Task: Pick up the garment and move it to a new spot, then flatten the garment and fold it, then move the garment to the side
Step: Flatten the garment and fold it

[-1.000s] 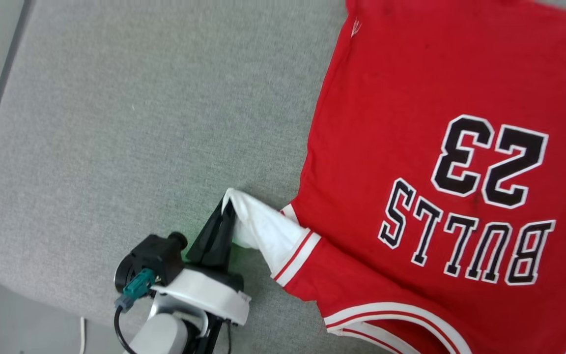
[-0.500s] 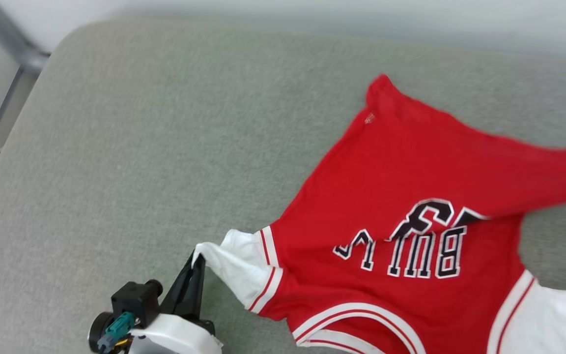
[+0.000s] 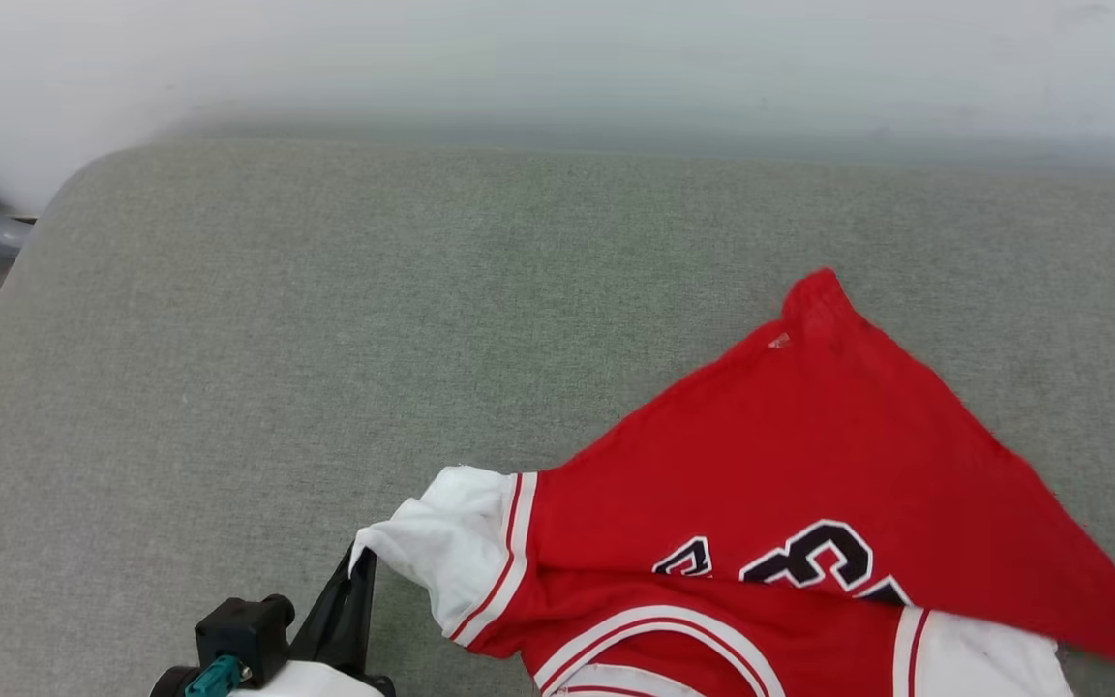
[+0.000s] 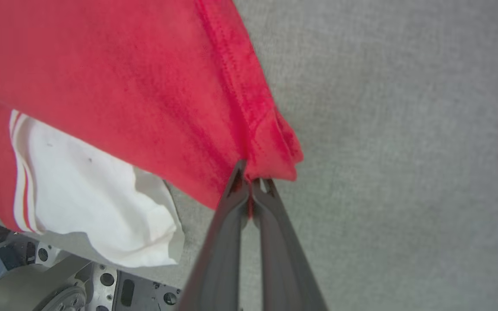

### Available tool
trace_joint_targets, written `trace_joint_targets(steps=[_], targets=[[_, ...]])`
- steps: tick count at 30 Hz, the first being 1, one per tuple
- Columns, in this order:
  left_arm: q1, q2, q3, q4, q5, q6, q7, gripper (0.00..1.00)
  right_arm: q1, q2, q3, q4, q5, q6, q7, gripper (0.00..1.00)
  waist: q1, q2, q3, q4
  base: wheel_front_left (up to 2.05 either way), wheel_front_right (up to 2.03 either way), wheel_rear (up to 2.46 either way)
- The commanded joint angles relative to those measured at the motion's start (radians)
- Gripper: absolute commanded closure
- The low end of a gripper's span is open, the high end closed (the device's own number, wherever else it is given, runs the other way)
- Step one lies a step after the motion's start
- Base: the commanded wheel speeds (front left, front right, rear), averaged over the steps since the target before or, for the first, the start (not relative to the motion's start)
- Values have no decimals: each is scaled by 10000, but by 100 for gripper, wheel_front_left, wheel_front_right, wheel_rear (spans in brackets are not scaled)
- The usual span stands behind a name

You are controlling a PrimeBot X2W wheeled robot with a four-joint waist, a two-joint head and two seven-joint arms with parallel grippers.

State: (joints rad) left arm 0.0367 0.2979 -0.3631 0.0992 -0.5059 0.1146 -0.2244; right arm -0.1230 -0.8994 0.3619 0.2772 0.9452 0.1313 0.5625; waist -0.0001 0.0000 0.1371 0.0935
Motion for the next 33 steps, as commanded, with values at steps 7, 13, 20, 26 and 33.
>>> trace_joint_targets(steps=[7,13,20,26,33], targets=[[178,192,61,-143,-57,134,64,100,2744,1084,-816,12,-206,-11,-410,100,1,0,-79,-208,0,0,0],[192,205,9,-173,-78,159,67,100,2836,1354,-1901,-481,-697,-16,-755,0,1,0,-96,-240,0,0,0],[122,181,-104,-311,8,205,97,100,2407,1352,-3313,-2034,-1255,-10,-856,0,1,0,-59,-122,0,0,0],[-158,131,-266,-520,122,244,154,100,1480,1175,-4126,-3405,-1679,-10,-237,0,1,0,282,123,0,0,0],[-548,79,-432,-699,287,226,215,100,-294,1018,-3828,-3980,-2007,-10,675,0,1,0,788,421,0,0,0]])
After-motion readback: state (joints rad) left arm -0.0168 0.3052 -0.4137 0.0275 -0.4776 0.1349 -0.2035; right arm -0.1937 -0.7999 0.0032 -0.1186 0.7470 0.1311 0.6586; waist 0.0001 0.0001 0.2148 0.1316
